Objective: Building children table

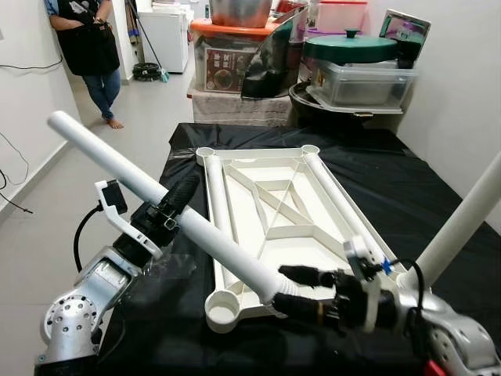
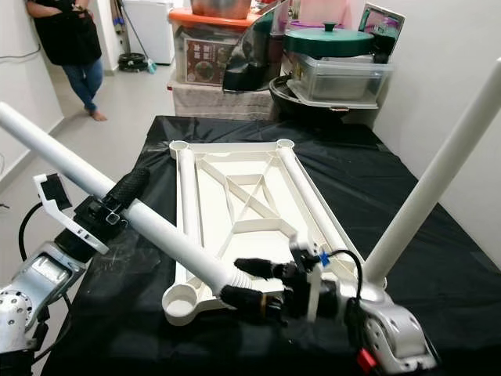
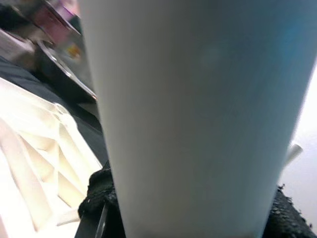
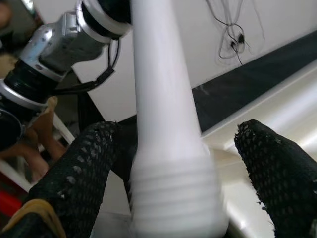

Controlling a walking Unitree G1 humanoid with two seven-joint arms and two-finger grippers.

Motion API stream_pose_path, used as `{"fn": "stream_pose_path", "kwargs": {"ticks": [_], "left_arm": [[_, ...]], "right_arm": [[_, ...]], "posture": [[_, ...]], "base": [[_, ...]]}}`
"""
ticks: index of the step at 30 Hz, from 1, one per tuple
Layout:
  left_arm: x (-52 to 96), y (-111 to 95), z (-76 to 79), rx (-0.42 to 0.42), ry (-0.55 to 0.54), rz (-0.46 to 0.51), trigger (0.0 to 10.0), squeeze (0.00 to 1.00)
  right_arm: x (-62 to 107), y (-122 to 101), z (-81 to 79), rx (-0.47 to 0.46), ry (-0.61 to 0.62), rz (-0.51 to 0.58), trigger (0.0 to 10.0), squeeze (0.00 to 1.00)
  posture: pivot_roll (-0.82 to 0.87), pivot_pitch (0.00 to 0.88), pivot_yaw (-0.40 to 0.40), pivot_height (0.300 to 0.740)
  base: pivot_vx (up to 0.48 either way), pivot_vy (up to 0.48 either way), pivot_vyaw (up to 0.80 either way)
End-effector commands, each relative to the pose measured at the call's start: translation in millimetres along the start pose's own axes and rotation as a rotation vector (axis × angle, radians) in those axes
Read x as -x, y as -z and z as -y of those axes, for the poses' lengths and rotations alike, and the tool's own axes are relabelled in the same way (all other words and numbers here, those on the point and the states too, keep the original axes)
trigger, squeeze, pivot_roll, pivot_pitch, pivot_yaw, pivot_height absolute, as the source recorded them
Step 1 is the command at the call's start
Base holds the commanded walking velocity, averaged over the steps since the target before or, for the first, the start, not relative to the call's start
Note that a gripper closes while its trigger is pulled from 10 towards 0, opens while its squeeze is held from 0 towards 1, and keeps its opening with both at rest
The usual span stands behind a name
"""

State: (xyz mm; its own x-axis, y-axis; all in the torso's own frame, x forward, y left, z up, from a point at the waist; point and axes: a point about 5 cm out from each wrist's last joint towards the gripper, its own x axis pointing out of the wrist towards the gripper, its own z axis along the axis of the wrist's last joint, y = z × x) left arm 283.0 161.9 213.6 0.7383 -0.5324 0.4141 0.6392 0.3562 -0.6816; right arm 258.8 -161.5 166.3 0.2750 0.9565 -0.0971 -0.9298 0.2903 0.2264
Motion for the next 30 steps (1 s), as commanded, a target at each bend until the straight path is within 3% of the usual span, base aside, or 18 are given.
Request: {"fn": "stream_pose_path", "kwargs": {"ticks": [1, 12, 19, 30], "left_arm": [[-11.1, 11.7, 4.4, 0.0, 0.052, -0.105, 10.0, 0.0], [-19.8, 18.4, 10.5, -0.008, 0.098, -0.164, 10.0, 0.0], [-25.4, 30.7, 13.0, -0.025, 0.142, -0.26, 10.0, 0.0], [-27.9, 44.9, 9.9, -0.025, 0.15, -0.307, 10.0, 0.0]], "right_arm": [[-20.9, -19.4, -2.8, 0.126, -0.054, -0.071, 10.0, 0.0], [-43.4, -27.3, -2.5, 0.148, -0.086, -0.151, 10.0, 0.0], [-65.2, -18.0, -3.5, -0.022, -0.07, -0.261, 10.0, 0.0], [-84.8, -18.2, -8.3, -0.073, -0.061, -0.332, 10.0, 0.0]], "posture": [[0.07, 0.0, -0.063, 0.74], [0.08, 0.0, -0.068, 0.74], [0.07, 0.0, -0.067, 0.74], [0.06, 0.0, -0.071, 0.74]], "base": [[0.0, 0.0, 0.0], [0.0, 0.0, 0.0], [0.0, 0.0, 0.0], [0.0, 0.0, 0.0]]}}
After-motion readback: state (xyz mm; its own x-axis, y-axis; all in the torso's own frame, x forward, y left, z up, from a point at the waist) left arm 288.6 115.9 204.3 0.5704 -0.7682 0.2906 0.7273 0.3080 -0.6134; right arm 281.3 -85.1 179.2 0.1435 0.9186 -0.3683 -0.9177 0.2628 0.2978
